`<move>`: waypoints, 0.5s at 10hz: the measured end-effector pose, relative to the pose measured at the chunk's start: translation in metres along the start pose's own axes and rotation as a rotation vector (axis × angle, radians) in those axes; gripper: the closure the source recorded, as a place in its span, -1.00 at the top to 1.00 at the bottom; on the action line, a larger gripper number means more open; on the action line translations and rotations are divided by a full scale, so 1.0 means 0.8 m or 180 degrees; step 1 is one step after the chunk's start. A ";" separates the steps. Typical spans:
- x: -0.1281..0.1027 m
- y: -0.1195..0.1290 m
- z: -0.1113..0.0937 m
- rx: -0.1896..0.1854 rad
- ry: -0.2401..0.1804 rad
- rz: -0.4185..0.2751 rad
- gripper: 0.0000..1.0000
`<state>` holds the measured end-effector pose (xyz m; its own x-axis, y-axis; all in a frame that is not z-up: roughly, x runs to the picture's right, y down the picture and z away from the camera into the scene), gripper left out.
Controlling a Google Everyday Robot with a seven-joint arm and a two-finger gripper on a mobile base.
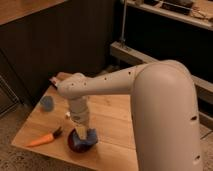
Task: Place the white sponge in the ceramic bowl
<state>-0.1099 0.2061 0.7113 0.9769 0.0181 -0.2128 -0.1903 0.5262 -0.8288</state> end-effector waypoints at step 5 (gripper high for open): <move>-0.009 -0.003 0.010 -0.0037 0.0048 -0.0080 -0.73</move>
<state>-0.1157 0.2116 0.7187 0.9799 -0.0080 -0.1995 -0.1667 0.5164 -0.8399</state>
